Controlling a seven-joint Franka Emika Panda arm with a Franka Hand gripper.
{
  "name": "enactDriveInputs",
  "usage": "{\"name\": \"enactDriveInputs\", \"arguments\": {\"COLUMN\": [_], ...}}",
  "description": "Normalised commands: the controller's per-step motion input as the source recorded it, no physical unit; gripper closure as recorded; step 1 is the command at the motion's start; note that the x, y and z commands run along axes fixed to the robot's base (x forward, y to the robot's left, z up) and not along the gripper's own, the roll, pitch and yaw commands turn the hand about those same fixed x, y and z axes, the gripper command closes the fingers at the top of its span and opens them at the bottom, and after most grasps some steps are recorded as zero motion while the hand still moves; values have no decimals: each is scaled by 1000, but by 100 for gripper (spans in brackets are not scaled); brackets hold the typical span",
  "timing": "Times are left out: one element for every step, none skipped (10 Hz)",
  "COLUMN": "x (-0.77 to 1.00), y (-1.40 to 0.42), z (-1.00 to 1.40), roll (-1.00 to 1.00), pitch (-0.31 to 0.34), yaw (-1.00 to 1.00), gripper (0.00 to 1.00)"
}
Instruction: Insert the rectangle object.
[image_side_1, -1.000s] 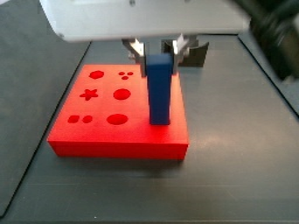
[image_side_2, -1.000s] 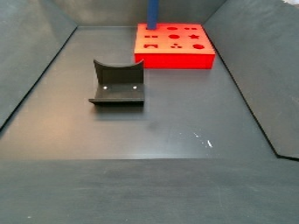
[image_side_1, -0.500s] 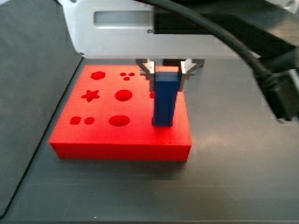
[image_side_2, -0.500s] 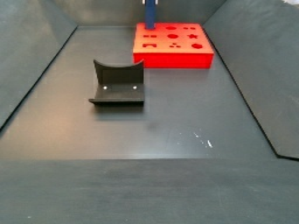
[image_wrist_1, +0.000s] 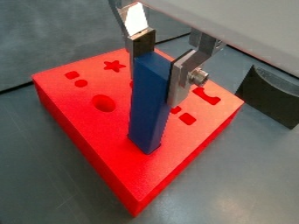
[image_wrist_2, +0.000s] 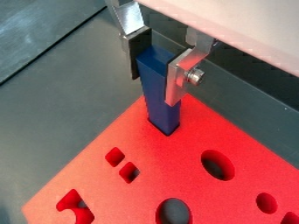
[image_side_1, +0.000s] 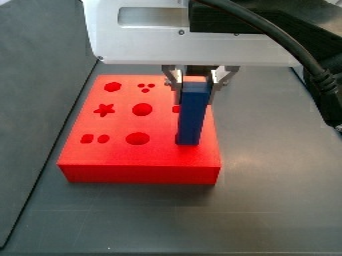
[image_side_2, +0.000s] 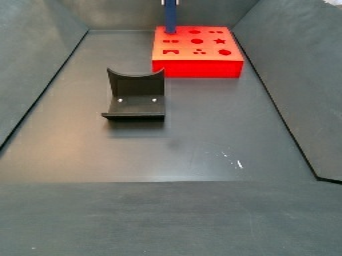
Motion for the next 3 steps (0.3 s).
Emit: {"name": "enactDriveInputs", "arguments": {"x": [0, 0, 0], "y": [-363, -69, 0], "z": [-69, 0, 0], "roll": [6, 14, 0], "pitch": [0, 0, 0], "yaw": [77, 23, 0], "gripper": [100, 100, 100]}}
